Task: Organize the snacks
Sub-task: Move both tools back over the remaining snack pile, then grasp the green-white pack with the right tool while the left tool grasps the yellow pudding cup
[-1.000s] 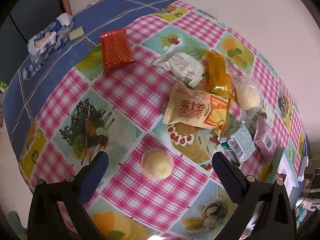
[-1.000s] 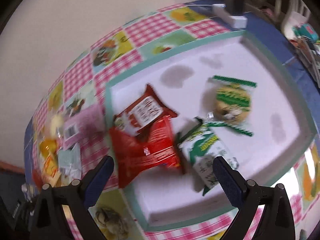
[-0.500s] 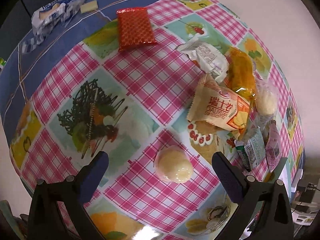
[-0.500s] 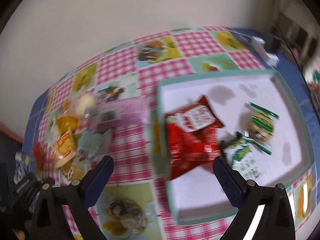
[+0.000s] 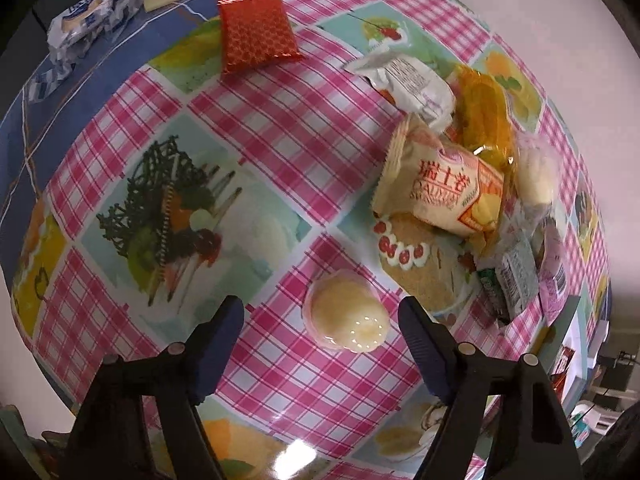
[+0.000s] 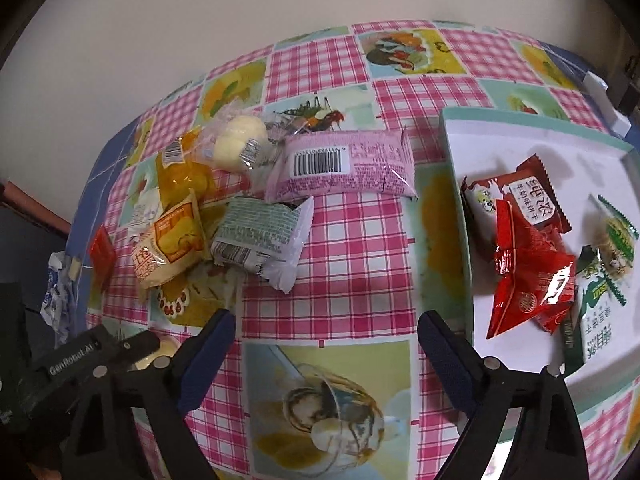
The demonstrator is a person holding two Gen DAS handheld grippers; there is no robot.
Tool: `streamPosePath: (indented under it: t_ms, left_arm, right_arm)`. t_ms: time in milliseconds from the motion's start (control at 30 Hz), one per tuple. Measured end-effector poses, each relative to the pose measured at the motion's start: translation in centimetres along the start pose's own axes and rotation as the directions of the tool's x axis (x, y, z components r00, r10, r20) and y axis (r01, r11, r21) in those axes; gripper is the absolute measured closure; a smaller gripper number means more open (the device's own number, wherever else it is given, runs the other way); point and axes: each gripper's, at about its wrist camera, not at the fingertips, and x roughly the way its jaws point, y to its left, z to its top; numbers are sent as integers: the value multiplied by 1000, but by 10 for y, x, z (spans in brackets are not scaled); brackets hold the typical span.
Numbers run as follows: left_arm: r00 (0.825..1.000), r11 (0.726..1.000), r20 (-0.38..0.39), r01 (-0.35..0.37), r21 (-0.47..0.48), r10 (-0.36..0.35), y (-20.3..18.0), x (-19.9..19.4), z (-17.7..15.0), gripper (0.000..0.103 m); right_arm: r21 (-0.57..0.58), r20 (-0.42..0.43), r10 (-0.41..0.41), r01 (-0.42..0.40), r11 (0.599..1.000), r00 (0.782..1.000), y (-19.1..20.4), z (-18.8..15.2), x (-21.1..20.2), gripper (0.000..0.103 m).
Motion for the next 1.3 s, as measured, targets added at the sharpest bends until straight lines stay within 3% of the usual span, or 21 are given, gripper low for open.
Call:
streamPosePath:
  t_ms: [100,267,467,633,767,1300]
  left_arm:
    - [1000,1000,-14,-14,17,14,-5,6,-3,36]
    - [998,996,-3,-59,61,59,-18,13,-11,37]
    - [982,966,66,-187,180,178,-53,23,-24,38]
    - [981,962,82,-189,198,176,-63,25,-28,42]
    - [982,958,92,-179,226,162,-72,23,-29,56]
    - [986,970,115,-145,193,124,-91,18,13,56]
  right_arm:
    - [3,-9,0,0,1000,1000,0,0,2,13]
    - [-1,-4,-3,3,1000,1000,1,0,2,13]
    - [-7,-9,-9,9,1000,1000,2,1,5,13]
    - [-6,-22,-13,13,1000,1000,2,1,11,13]
    - [-7,-22,-8,8,1000,1000,3,2,13,13]
    - [-31,-5,21,-21,999,1000,19,18,29,13]
